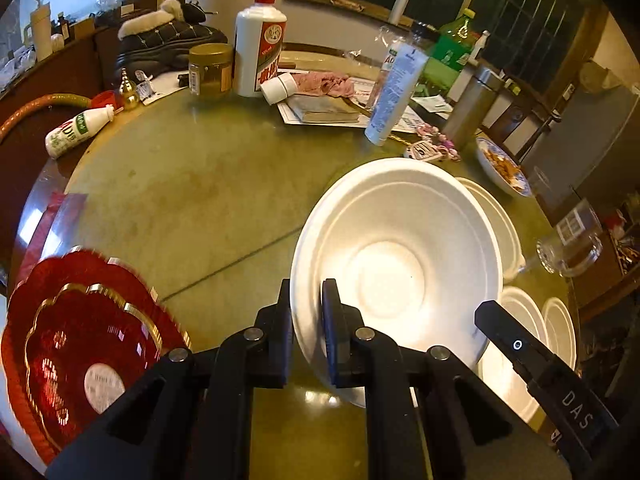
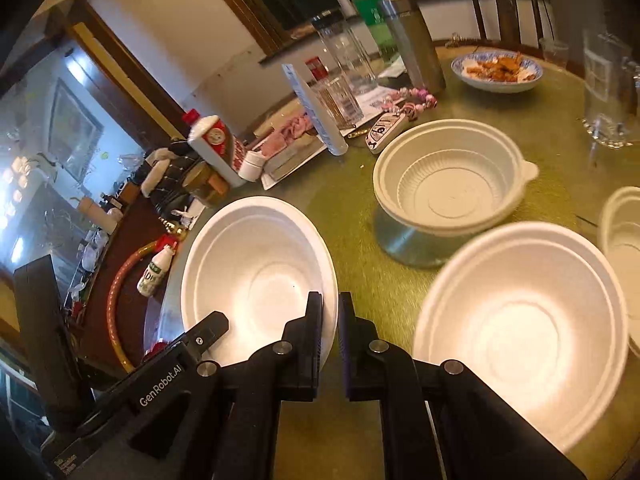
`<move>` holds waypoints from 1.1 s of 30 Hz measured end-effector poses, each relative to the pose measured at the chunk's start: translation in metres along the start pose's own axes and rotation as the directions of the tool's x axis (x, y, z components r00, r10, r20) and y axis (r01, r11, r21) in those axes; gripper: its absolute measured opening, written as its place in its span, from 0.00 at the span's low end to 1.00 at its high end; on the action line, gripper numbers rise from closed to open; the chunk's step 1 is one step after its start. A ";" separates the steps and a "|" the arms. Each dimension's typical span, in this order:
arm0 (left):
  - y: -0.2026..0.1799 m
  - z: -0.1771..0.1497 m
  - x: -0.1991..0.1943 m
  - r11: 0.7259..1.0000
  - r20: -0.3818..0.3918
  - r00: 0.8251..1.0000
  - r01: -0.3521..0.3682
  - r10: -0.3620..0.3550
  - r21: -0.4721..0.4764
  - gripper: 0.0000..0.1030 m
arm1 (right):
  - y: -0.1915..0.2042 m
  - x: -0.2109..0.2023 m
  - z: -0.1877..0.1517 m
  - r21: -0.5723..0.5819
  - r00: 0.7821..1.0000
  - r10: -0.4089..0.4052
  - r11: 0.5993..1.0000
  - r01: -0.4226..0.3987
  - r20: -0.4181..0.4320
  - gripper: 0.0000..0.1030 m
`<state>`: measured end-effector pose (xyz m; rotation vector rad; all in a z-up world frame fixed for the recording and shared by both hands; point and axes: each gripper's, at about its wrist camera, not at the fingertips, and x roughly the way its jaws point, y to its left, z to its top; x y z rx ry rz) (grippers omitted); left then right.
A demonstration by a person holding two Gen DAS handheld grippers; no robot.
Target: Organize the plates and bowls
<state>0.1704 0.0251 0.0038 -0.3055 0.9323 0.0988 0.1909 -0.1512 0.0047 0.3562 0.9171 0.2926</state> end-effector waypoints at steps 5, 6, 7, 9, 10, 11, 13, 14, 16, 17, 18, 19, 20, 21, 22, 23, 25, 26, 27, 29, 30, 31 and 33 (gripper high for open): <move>0.000 -0.023 -0.017 1.000 0.031 0.999 0.004 -0.004 0.025 0.10 | -0.002 -0.024 -0.027 -0.015 0.999 0.003 1.000 -0.003 0.032 0.07; 0.000 -0.027 -0.019 1.000 0.034 0.999 0.005 -0.006 0.030 0.10 | -0.002 -0.027 -0.032 -0.018 0.999 0.002 1.000 -0.001 0.039 0.08; -0.001 -0.032 -0.022 0.999 0.039 0.999 0.005 -0.007 0.035 0.10 | -0.003 -0.031 -0.038 -0.020 0.999 -0.001 1.000 0.002 0.047 0.08; -0.001 -0.042 -0.026 0.999 0.049 0.999 0.003 -0.006 0.049 0.10 | -0.004 -0.037 -0.049 -0.024 0.998 -0.002 1.000 0.004 0.060 0.08; -0.002 -0.046 -0.028 0.999 0.052 0.999 0.002 -0.005 0.053 0.10 | -0.005 -0.040 -0.054 -0.027 0.998 -0.005 1.000 0.007 0.067 0.08; -0.002 -0.050 -0.028 0.998 0.055 0.999 0.002 -0.005 0.057 0.10 | -0.006 -0.042 -0.060 -0.032 0.997 -0.008 0.999 0.011 0.073 0.08; -0.003 -0.060 -0.031 0.997 0.066 0.998 -0.003 -0.002 0.072 0.10 | -0.010 -0.046 -0.071 -0.035 0.996 -0.010 0.999 0.013 0.084 0.08; -0.004 -0.065 -0.031 0.997 0.069 0.998 -0.007 0.001 0.079 0.10 | -0.012 -0.047 -0.077 -0.035 0.996 -0.012 0.999 0.015 0.087 0.08; -0.005 -0.073 -0.031 0.996 0.070 0.998 -0.009 0.003 0.089 0.10 | -0.015 -0.048 -0.085 -0.036 0.996 -0.024 0.999 0.027 0.091 0.08; -0.005 -0.076 -0.032 0.996 0.072 0.997 -0.012 0.005 0.092 0.10 | -0.017 -0.049 -0.089 -0.035 0.995 -0.028 0.999 0.031 0.092 0.08; -0.005 -0.079 -0.031 0.996 0.072 0.997 -0.013 0.006 0.094 0.10 | -0.018 -0.049 -0.092 -0.035 0.995 -0.030 0.999 0.033 0.090 0.08; -0.005 -0.082 -0.031 0.995 0.069 0.998 -0.011 0.005 0.096 0.10 | -0.020 -0.050 -0.095 -0.035 0.995 -0.035 0.999 0.038 0.090 0.08; -0.005 -0.085 -0.031 0.995 0.067 0.998 -0.011 0.004 0.097 0.10 | -0.021 -0.051 -0.098 -0.036 0.995 -0.040 0.998 0.043 0.091 0.08; -0.006 -0.087 -0.031 0.995 0.068 0.998 -0.011 0.004 0.100 0.10 | -0.021 -0.051 -0.100 -0.036 0.995 -0.041 0.998 0.045 0.091 0.08; -0.006 -0.089 -0.032 0.995 0.070 0.998 -0.011 0.004 0.103 0.10 | -0.022 -0.052 -0.102 -0.035 0.995 -0.042 0.998 0.045 0.090 0.08; -0.006 -0.090 -0.033 0.994 0.072 0.997 -0.011 0.003 0.105 0.10 | -0.022 -0.053 -0.104 -0.034 0.995 -0.044 0.998 0.047 0.092 0.08; -0.006 -0.093 -0.034 0.994 0.079 0.997 -0.013 0.005 0.111 0.10 | -0.023 -0.055 -0.106 -0.034 0.995 -0.046 0.998 0.049 0.094 0.08; -0.007 -0.094 -0.034 0.993 0.081 0.997 -0.014 0.005 0.113 0.10 | -0.024 -0.056 -0.108 -0.034 0.994 -0.047 0.998 0.050 0.095 0.08; -0.006 -0.096 -0.035 0.993 0.083 0.997 -0.015 0.005 0.115 0.10 | -0.024 -0.057 -0.110 -0.035 0.994 -0.048 0.998 0.052 0.096 0.08; -0.007 -0.098 -0.037 0.993 0.089 0.996 -0.018 0.007 0.120 0.11 | -0.024 -0.059 -0.113 -0.036 0.994 -0.051 0.998 0.054 0.097 0.08; -0.007 -0.099 -0.037 0.992 0.091 0.996 -0.018 0.007 0.121 0.10 | -0.024 -0.059 -0.113 -0.037 0.994 -0.051 0.998 0.055 0.097 0.08; -0.007 -0.100 -0.038 0.992 0.093 0.996 -0.018 0.007 0.122 0.10 | -0.024 -0.059 -0.114 -0.040 0.994 -0.052 0.998 0.057 0.098 0.08; -0.007 -0.101 -0.039 0.992 0.097 0.995 -0.019 0.007 0.125 0.11 | -0.024 -0.060 -0.116 -0.041 0.993 -0.056 0.997 0.060 0.100 0.08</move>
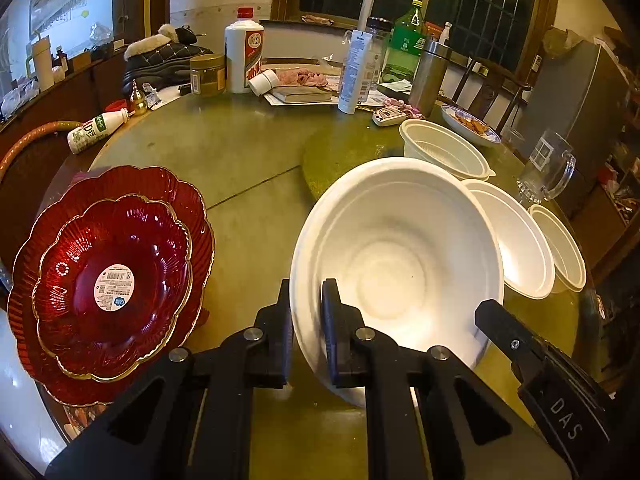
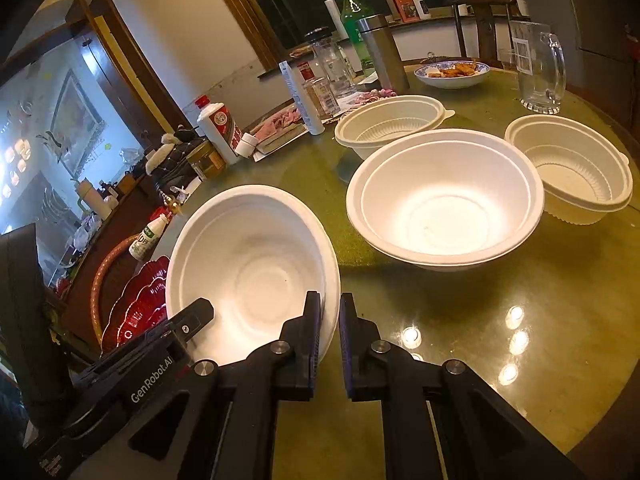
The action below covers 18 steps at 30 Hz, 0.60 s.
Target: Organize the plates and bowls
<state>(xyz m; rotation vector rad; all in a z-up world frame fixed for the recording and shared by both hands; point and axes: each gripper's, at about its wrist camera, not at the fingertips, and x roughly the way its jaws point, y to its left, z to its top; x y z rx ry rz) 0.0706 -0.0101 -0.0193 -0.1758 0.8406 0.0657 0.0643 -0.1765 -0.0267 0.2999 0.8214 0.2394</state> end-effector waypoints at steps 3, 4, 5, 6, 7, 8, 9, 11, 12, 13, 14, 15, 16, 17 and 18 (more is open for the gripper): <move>0.000 -0.001 -0.002 1.000 0.006 1.000 -0.002 0.002 0.002 0.11 | 0.001 -0.001 0.000 -0.004 1.000 0.000 1.000 0.000 0.002 0.08; 0.000 -0.001 -0.004 1.000 0.011 1.000 -0.004 0.004 0.004 0.11 | 0.001 -0.002 0.000 -0.006 1.000 0.000 1.000 0.000 0.003 0.08; -0.001 -0.002 -0.005 1.000 0.015 1.000 -0.007 0.007 0.006 0.11 | 0.001 -0.002 0.000 -0.007 1.000 0.001 1.000 0.000 0.003 0.09; -0.001 -0.003 -0.005 1.000 0.017 1.000 -0.008 0.008 0.007 0.11 | 0.002 -0.002 0.000 -0.010 1.000 0.001 1.000 0.000 0.003 0.09; 0.000 -0.003 -0.006 1.000 0.019 1.000 -0.007 0.007 0.008 0.11 | 0.002 -0.003 0.000 -0.010 1.000 0.000 1.000 0.000 0.004 0.09; 0.000 -0.003 -0.007 1.000 0.021 1.000 -0.008 0.008 0.007 0.11 | 0.002 -0.003 0.000 -0.011 1.000 0.002 1.000 -0.002 0.005 0.09; 0.000 -0.004 -0.008 1.000 0.023 1.000 -0.009 0.009 0.007 0.11 | 0.003 -0.003 0.000 -0.013 1.000 0.002 1.000 -0.002 0.005 0.09; 0.000 -0.004 -0.009 1.000 0.025 1.000 -0.009 0.009 0.007 0.11 | 0.005 -0.004 0.000 -0.017 1.000 0.001 1.000 -0.001 0.007 0.09; 0.000 -0.004 -0.010 1.000 0.028 1.000 -0.010 0.009 0.007 0.11 | 0.005 -0.004 0.000 -0.018 1.000 0.000 1.000 0.000 0.008 0.09; 0.001 -0.004 -0.010 1.000 0.028 1.000 -0.010 0.010 0.007 0.11 | 0.005 -0.004 0.000 -0.019 1.000 0.001 1.000 -0.001 0.009 0.09; 0.001 -0.004 -0.010 1.000 0.028 1.000 -0.010 0.009 0.006 0.11 | 0.006 -0.005 0.000 -0.020 1.000 0.001 1.000 -0.001 0.009 0.09; 0.001 -0.004 -0.011 1.000 0.030 0.999 -0.010 0.010 0.007 0.11 | 0.006 -0.005 0.000 -0.021 1.000 0.001 1.000 0.000 0.009 0.09; 0.000 -0.004 -0.011 1.000 0.031 0.999 -0.011 0.011 0.009 0.11 | 0.006 -0.005 0.000 -0.022 1.000 0.000 1.000 0.000 0.010 0.09; 0.001 -0.004 -0.011 1.000 0.032 0.999 -0.011 0.010 0.008 0.11 | 0.007 -0.005 0.000 -0.022 1.000 0.001 1.000 -0.001 0.011 0.09; 0.001 -0.004 -0.011 1.000 0.032 0.999 -0.010 0.010 0.007 0.11 | 0.007 -0.006 0.000 -0.023 1.000 0.001 1.000 -0.001 0.012 0.09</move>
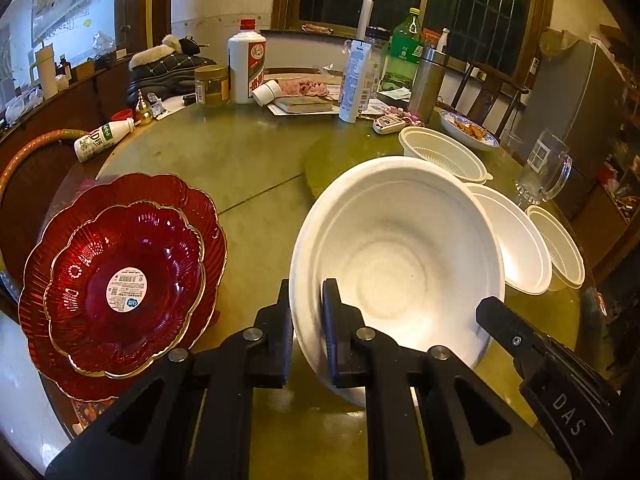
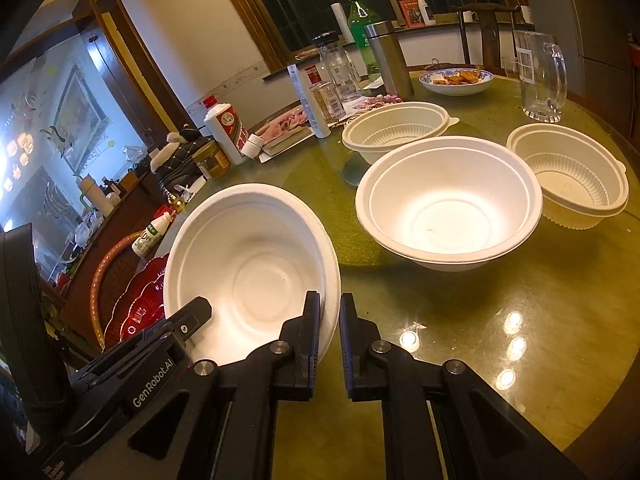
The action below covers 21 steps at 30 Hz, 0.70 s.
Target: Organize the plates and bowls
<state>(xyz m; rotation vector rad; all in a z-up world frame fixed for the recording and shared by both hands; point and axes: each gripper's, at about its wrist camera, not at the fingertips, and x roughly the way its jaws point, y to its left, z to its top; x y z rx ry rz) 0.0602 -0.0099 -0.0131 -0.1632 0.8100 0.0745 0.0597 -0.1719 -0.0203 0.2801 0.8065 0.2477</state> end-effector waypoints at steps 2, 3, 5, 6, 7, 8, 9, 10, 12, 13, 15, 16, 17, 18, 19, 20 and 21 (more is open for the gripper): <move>0.000 0.000 0.000 1.000 0.002 1.000 -0.001 0.001 0.002 0.11 | 0.000 -0.001 0.000 -0.001 1.000 0.000 1.000 0.000 0.002 0.09; 0.000 0.000 -0.001 1.000 0.004 1.000 -0.001 0.001 0.003 0.11 | 0.000 -0.001 0.000 -0.002 1.000 0.001 1.000 -0.001 0.003 0.09; 0.001 0.000 -0.002 1.000 0.008 1.000 -0.001 0.001 0.003 0.11 | 0.001 -0.002 0.000 -0.004 1.000 0.003 1.000 -0.003 0.006 0.09; 0.001 -0.001 -0.003 1.000 0.010 1.000 -0.002 0.002 0.003 0.11 | 0.001 -0.002 0.000 -0.005 1.000 0.003 1.000 -0.003 0.007 0.09; 0.000 -0.001 -0.004 1.000 0.011 1.000 -0.003 0.003 0.003 0.11 | 0.002 -0.003 -0.001 -0.007 1.000 0.004 1.000 -0.004 0.008 0.09; 0.001 -0.002 -0.004 1.000 0.013 1.000 -0.005 0.005 0.003 0.11 | 0.002 -0.003 0.000 -0.009 1.000 0.004 1.000 -0.004 0.009 0.09; 0.001 -0.002 -0.005 1.000 0.015 1.000 -0.007 0.007 0.003 0.11 | 0.002 -0.003 0.000 -0.012 1.000 0.005 1.000 -0.005 0.009 0.09; 0.002 -0.003 -0.005 1.000 0.016 1.000 -0.009 0.009 0.001 0.11 | 0.003 -0.002 0.000 -0.013 1.000 0.007 1.000 -0.007 0.008 0.09; 0.003 -0.003 -0.006 1.000 0.016 1.000 -0.012 0.012 -0.001 0.11 | 0.004 -0.002 0.001 -0.017 1.000 0.009 1.000 -0.009 0.009 0.09; 0.003 -0.003 -0.006 1.000 0.018 1.000 -0.018 0.018 0.000 0.11 | 0.005 -0.001 0.001 -0.019 1.000 0.012 1.000 -0.012 0.009 0.09; 0.004 -0.003 -0.007 1.000 0.021 0.999 -0.024 0.024 -0.002 0.11 | 0.005 0.000 0.000 -0.020 1.000 0.021 1.000 -0.020 0.009 0.09; 0.005 -0.003 -0.008 1.000 0.024 0.999 -0.027 0.027 -0.003 0.11 | 0.006 0.001 0.000 -0.021 1.000 0.025 0.999 -0.025 0.010 0.09; 0.005 -0.003 -0.009 0.999 0.028 0.999 -0.032 0.032 -0.003 0.11 | 0.007 0.001 0.000 -0.022 0.999 0.030 0.999 -0.030 0.010 0.09; 0.005 -0.003 -0.009 0.999 0.030 0.999 -0.035 0.035 -0.003 0.11 | 0.008 0.001 0.000 -0.024 0.999 0.033 0.999 -0.033 0.010 0.09; 0.006 -0.003 -0.009 0.999 0.032 0.999 -0.037 0.037 -0.005 0.11 | 0.009 0.001 0.000 -0.028 0.999 0.035 0.999 -0.034 0.012 0.09; 0.007 -0.003 -0.009 0.999 0.033 0.999 -0.038 0.038 -0.006 0.11 | 0.010 0.001 0.000 -0.032 0.999 0.035 0.999 -0.034 0.013 0.09; 0.008 -0.003 -0.009 0.999 0.035 0.999 -0.038 0.039 -0.009 0.11 | 0.011 0.001 -0.001 -0.035 0.999 0.036 0.999 -0.035 0.013 0.09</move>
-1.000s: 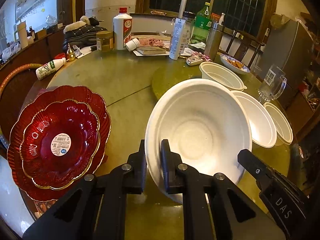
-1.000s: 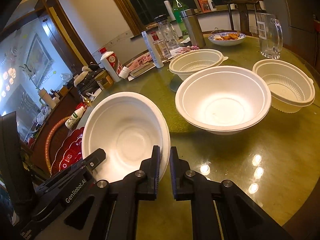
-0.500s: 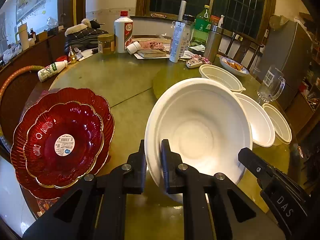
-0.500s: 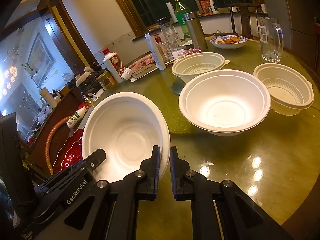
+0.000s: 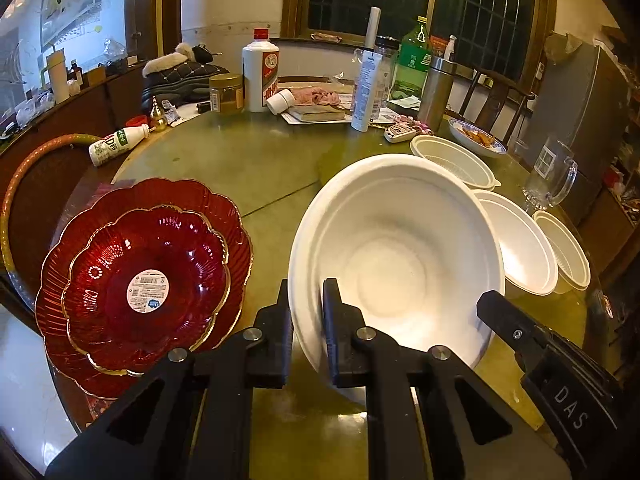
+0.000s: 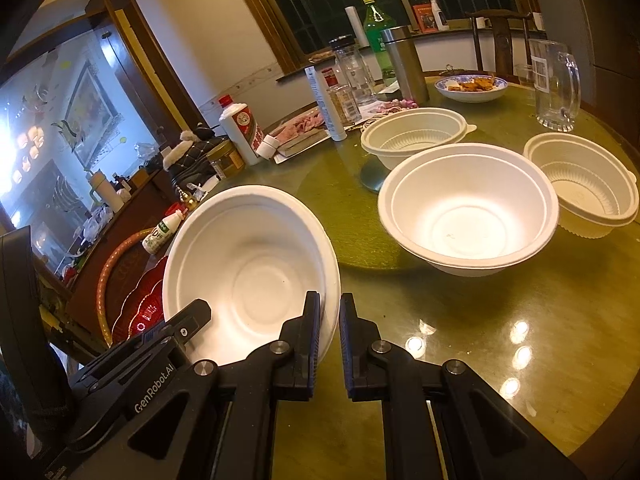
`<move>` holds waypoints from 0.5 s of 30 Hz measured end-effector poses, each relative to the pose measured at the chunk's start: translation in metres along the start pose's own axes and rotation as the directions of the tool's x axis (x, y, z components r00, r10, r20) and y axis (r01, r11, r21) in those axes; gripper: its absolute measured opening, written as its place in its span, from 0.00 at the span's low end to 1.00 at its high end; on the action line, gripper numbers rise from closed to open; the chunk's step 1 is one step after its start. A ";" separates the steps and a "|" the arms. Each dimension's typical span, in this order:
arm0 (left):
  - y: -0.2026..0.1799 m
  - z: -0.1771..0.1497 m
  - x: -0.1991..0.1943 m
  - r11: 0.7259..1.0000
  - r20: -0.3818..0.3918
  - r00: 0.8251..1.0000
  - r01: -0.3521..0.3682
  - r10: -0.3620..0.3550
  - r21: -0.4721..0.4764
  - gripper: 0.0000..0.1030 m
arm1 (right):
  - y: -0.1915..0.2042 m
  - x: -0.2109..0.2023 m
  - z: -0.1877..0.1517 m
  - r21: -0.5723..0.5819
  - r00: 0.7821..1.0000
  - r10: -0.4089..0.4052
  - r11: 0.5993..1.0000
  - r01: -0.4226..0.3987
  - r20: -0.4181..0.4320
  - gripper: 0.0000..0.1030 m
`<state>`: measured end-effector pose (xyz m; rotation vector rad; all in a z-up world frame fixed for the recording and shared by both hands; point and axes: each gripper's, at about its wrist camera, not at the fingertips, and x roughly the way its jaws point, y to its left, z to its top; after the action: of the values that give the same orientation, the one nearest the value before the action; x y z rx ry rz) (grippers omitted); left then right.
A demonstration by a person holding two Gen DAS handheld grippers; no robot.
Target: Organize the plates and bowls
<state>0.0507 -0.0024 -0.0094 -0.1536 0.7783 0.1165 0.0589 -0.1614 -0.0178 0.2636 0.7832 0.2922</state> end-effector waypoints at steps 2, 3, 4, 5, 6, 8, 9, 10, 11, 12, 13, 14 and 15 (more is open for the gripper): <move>0.002 0.000 0.000 1.000 0.001 1.000 0.002 -0.002 -0.005 0.11 | 0.002 0.001 0.001 -0.006 1.000 0.000 1.000 0.000 -0.003 0.09; 0.003 0.000 -0.001 1.000 0.002 1.000 0.005 -0.004 -0.006 0.11 | 0.003 0.001 0.001 -0.010 1.000 -0.002 1.000 0.002 -0.003 0.09; 0.005 0.000 -0.001 1.000 0.003 1.000 0.006 -0.006 -0.008 0.11 | 0.004 0.002 0.002 -0.013 1.000 -0.003 1.000 0.003 -0.002 0.09; 0.006 0.000 -0.001 1.000 0.004 1.000 0.008 -0.008 -0.010 0.11 | 0.006 0.002 0.002 -0.014 1.000 -0.004 1.000 0.004 -0.002 0.09; 0.008 0.001 -0.001 1.000 0.005 1.000 0.009 -0.009 -0.011 0.11 | 0.007 0.002 0.002 -0.016 1.000 -0.004 1.000 0.004 -0.002 0.09; 0.011 0.000 -0.002 1.000 0.006 1.000 0.011 -0.011 -0.016 0.11 | 0.011 0.003 0.002 -0.021 1.000 -0.006 1.000 0.006 -0.001 0.09; 0.013 0.000 -0.003 1.000 0.007 1.000 0.011 -0.011 -0.018 0.11 | 0.013 0.003 0.002 -0.023 1.000 -0.006 1.000 0.005 -0.002 0.09; 0.015 0.000 -0.003 1.000 0.008 1.000 0.011 -0.011 -0.021 0.11 | 0.015 0.003 0.002 -0.027 1.000 -0.006 1.000 0.006 -0.001 0.09; 0.017 0.000 -0.004 1.000 0.009 1.000 0.012 -0.012 -0.026 0.11 | 0.017 0.003 0.002 -0.031 1.000 -0.007 0.999 0.007 -0.001 0.09; 0.018 0.000 -0.004 1.000 0.009 1.000 0.014 -0.014 -0.028 0.11 | 0.018 0.004 0.002 -0.035 1.000 -0.007 0.999 0.007 0.000 0.09; 0.019 0.000 -0.004 0.999 0.011 1.000 0.015 -0.015 -0.029 0.11 | 0.020 0.003 0.002 -0.038 1.000 -0.009 0.999 0.009 0.002 0.09; 0.020 0.000 -0.005 0.999 0.012 1.000 0.016 -0.015 -0.030 0.11 | 0.022 0.003 0.002 -0.042 1.000 -0.011 0.999 0.011 0.003 0.09; 0.020 0.000 -0.005 0.999 0.012 1.000 0.017 -0.016 -0.031 0.11 | 0.023 0.003 0.001 -0.044 1.000 -0.012 0.999 0.012 0.005 0.09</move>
<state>0.0437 0.0174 -0.0080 -0.1888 0.7632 0.1138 0.0579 -0.1391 -0.0107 0.2174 0.7730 0.2969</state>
